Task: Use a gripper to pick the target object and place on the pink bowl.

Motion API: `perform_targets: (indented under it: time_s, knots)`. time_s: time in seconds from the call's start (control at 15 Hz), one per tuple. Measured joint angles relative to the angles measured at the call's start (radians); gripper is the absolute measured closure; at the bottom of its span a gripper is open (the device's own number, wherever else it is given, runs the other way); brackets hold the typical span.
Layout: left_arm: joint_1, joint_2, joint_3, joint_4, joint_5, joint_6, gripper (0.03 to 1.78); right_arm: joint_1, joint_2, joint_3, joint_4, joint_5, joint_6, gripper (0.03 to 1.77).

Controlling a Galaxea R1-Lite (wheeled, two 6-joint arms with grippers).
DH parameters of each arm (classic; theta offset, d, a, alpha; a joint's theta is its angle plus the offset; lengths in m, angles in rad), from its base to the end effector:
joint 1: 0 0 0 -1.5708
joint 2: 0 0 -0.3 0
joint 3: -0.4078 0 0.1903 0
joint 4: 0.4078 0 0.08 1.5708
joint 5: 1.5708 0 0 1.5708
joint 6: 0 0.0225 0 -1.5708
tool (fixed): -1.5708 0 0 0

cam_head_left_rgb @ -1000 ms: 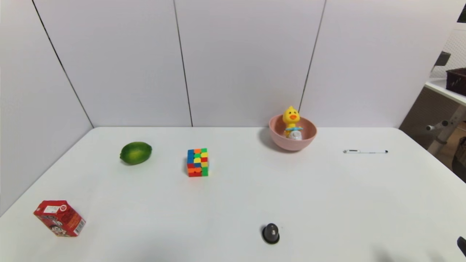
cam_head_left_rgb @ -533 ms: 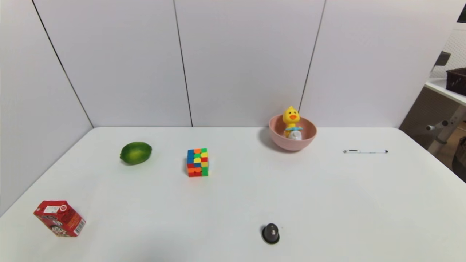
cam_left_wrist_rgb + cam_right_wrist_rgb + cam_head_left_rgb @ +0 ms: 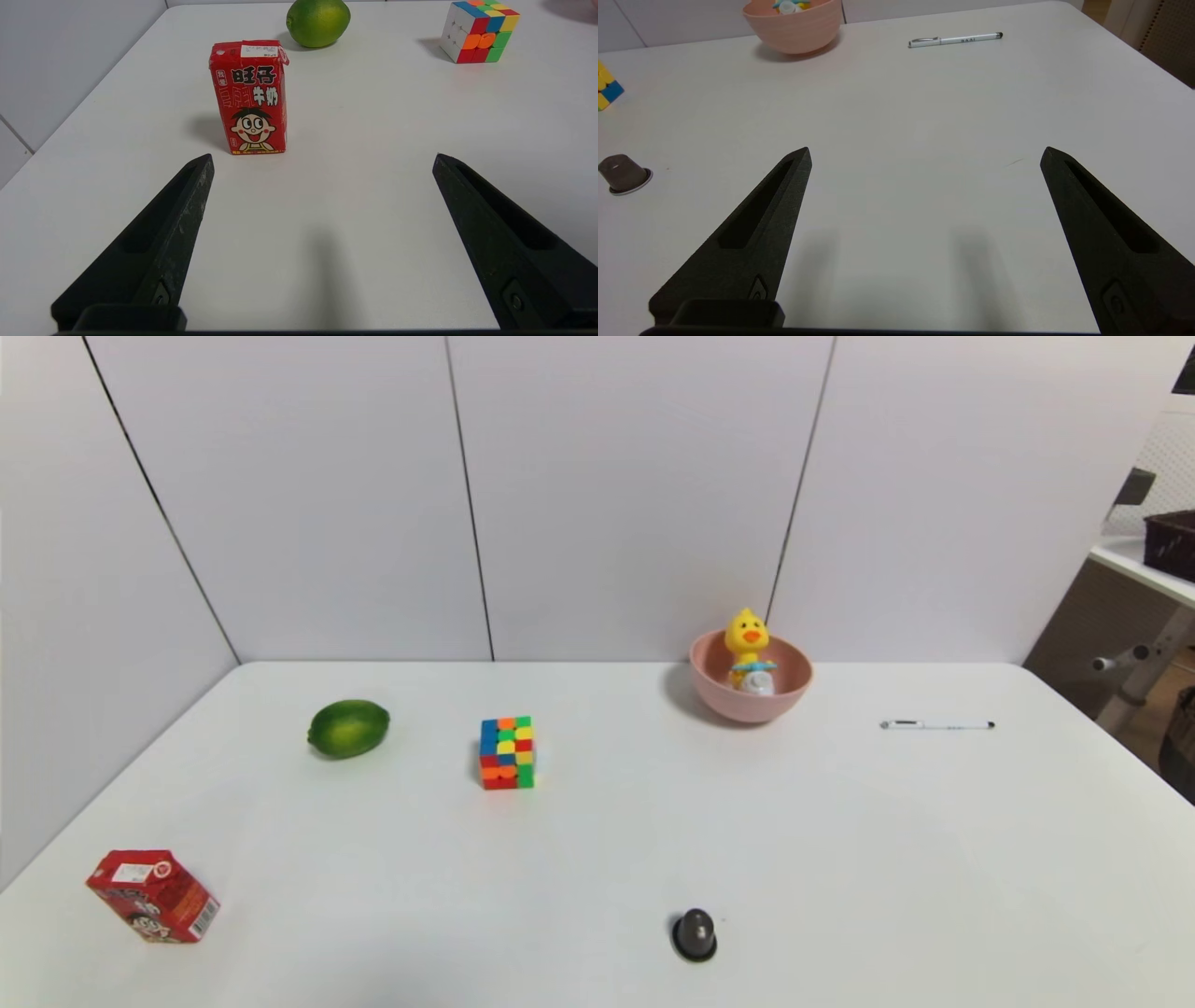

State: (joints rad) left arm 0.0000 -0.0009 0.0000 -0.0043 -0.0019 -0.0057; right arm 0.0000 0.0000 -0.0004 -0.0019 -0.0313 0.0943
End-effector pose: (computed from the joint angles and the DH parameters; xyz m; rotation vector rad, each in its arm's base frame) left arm -0.0229 0.0000 0.0759 -0.0057 -0.0052 -0.0019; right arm -0.0228 -0.0007 0.0758 0.0943 -0.0038 -0.0312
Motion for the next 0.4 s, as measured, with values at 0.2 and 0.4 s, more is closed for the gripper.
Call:
perform_targets:
  time_s: [0.2,0.4]
  knots:
    - [0.000,0.000,0.000,0.000,0.000,0.000,0.12,0.000,-0.001,0.000,0.001,0.001,0.000,0.11]
    - [0.000,0.000,0.000,0.000,0.001,0.000,0.12,0.000,-0.001,0.000,0.001,0.001,0.001,0.11]
